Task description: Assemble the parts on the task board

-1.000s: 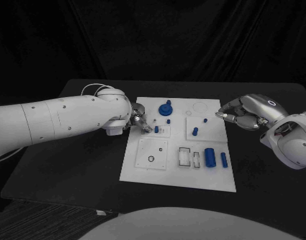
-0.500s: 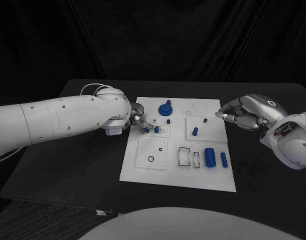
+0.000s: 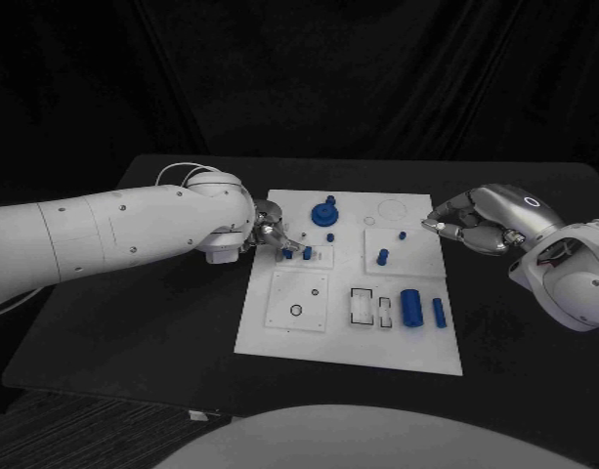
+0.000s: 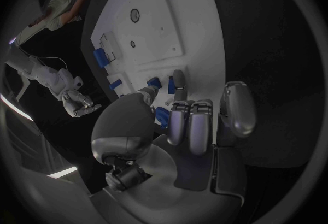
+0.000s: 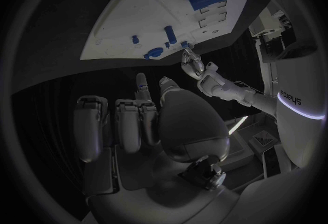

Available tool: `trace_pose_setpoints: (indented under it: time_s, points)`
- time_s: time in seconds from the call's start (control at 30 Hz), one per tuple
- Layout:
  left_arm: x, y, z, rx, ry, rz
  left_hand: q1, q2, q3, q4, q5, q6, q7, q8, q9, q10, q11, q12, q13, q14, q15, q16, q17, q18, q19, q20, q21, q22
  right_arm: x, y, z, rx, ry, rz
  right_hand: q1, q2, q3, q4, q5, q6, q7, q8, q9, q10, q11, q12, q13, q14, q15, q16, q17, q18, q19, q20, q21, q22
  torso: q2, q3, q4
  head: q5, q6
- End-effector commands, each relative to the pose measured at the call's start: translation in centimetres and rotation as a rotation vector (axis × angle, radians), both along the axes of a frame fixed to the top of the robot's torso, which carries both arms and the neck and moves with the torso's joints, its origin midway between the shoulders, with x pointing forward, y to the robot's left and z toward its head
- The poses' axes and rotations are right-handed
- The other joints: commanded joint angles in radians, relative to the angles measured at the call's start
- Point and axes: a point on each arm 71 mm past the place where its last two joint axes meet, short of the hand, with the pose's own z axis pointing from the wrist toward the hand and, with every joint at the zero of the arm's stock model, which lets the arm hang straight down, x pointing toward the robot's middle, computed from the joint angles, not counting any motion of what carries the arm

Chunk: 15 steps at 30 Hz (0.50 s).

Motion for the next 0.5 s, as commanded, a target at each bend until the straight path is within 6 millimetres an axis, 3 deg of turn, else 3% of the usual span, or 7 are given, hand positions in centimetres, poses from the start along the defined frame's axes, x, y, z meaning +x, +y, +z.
trace_pose_setpoints:
  time_s: [0.03, 0.13, 0.27, 0.3, 0.37, 0.4, 0.5]
  points:
    - [-0.22, -0.04, -0.33, -0.018, -0.002, -0.007, -0.006, 0.003, -0.006, -0.001, 0.002, -0.007, 0.0, -0.006, -0.001, 0.079, 0.008, -0.004, 0.235, 0.104, 0.009, 0.003, 0.264, 0.013, -0.007, 0.003, -0.005, 0.164, 0.02, -0.09, -0.09, -0.001, 0.001, -0.014, 0.005, 0.004, 0.005, 0.001, 0.003, 0.001, 0.007, -0.006, -0.001, 0.104, 0.01, 0.001, 0.262, 0.093, 0.006, -0.006, 0.202, -0.002, 0.064, 0.009, -0.006, 0.235, 0.0, -0.0001, 0.0, -0.001, 0.0]
    - [-0.2, 0.02, -0.26, -0.029, -0.011, -0.006, -0.002, 0.006, -0.013, -0.001, 0.013, -0.008, 0.001, -0.009, -0.004, 0.078, 0.009, -0.005, 0.233, 0.104, 0.01, 0.003, 0.264, 0.013, -0.008, 0.004, -0.006, 0.164, 0.03, -0.09, -0.1, -0.001, 0.002, -0.014, 0.005, 0.004, 0.005, 0.001, 0.003, 0.001, 0.007, -0.006, -0.001, 0.104, 0.01, 0.001, 0.262, 0.093, 0.006, -0.006, 0.202, -0.002, 0.064, 0.009, -0.006, 0.235, 0.0, -0.0002, -0.0003, 0.001, 0.0]
    - [-0.21, 0.01, -0.22, -0.038, -0.016, -0.009, 0.015, 0.026, -0.036, -0.001, 0.086, -0.007, 0.002, -0.013, -0.013, 0.075, 0.01, -0.009, 0.23, 0.104, 0.012, 0.003, 0.264, 0.014, -0.011, 0.007, -0.01, 0.163, 0.04, -0.09, -0.11, -0.002, 0.002, -0.015, 0.005, 0.004, 0.005, 0.001, 0.003, 0.001, 0.007, -0.006, -0.001, 0.104, 0.01, 0.001, 0.262, 0.093, 0.006, -0.006, 0.202, -0.002, 0.064, 0.009, -0.006, 0.235, 0.0, 0.0001, -0.0003, 0.001, 0.0]
    - [-0.22, 0.0, -0.22, -0.039, -0.015, -0.01, 0.021, 0.031, -0.04, -0.001, 0.125, -0.007, 0.002, -0.014, -0.015, 0.074, 0.01, -0.01, 0.229, 0.104, 0.012, 0.003, 0.264, 0.014, -0.012, 0.007, -0.011, 0.163, 0.04, -0.09, -0.11, -0.002, 0.003, -0.015, 0.005, 0.004, 0.005, 0.001, 0.003, 0.001, 0.007, -0.006, -0.001, 0.104, 0.01, 0.001, 0.262, 0.093, 0.006, -0.006, 0.202, -0.002, 0.064, 0.009, -0.006, 0.235, 0.0, 0.0001, -0.0003, 0.001, 0.0]
    - [-0.24, 0.0, -0.22, -0.039, -0.014, -0.012, 0.028, 0.036, -0.046, 0.0, 0.17, -0.007, 0.002, -0.015, -0.018, 0.072, 0.01, -0.011, 0.228, 0.104, 0.012, 0.003, 0.264, 0.015, -0.013, 0.008, -0.014, 0.162, 0.04, -0.09, -0.11, -0.002, 0.003, -0.016, 0.005, 0.004, 0.005, 0.001, 0.003, 0.001, 0.007, -0.006, -0.001, 0.104, 0.01, 0.001, 0.262, 0.093, 0.006, -0.006, 0.202, -0.002, 0.064, 0.009, -0.006, 0.235, 0.0, 0.0001, -0.0002, 0.001, 0.0]
    - [-0.26, 0.0, -0.23, -0.039, -0.012, -0.014, 0.038, 0.041, -0.05, -0.001, 0.226, -0.006, 0.002, -0.016, -0.021, 0.071, 0.01, -0.013, 0.226, 0.104, 0.012, 0.003, 0.264, 0.015, -0.014, 0.008, -0.015, 0.162, 0.03, -0.1, -0.11, -0.002, 0.003, -0.016, 0.005, 0.004, 0.005, 0.001, 0.003, 0.001, 0.007, -0.006, -0.001, 0.104, 0.01, 0.001, 0.262, 0.093, 0.006, -0.006, 0.202, -0.002, 0.064, 0.009, -0.006, 0.235, 0.0, 0.0, 0.0, 0.0, 0.0]
    - [-0.28, 0.01, -0.24, -0.038, -0.01, -0.016, 0.048, 0.049, -0.051, 0.0, 0.328, -0.004, 0.0, -0.017, -0.025, 0.07, 0.009, -0.014, 0.225, 0.104, 0.012, 0.003, 0.264, 0.016, -0.015, 0.007, -0.017, 0.161, 0.03, -0.1, -0.11, -0.002, 0.003, -0.016, 0.005, 0.004, 0.005, 0.001, 0.003, 0.001, 0.007, -0.006, -0.001, 0.104, 0.01, 0.001, 0.262, 0.093, 0.006, -0.006, 0.202, -0.002, 0.064, 0.009, -0.006, 0.235, -0.001, 0.0002, 0.0001, 0.0, 0.0]
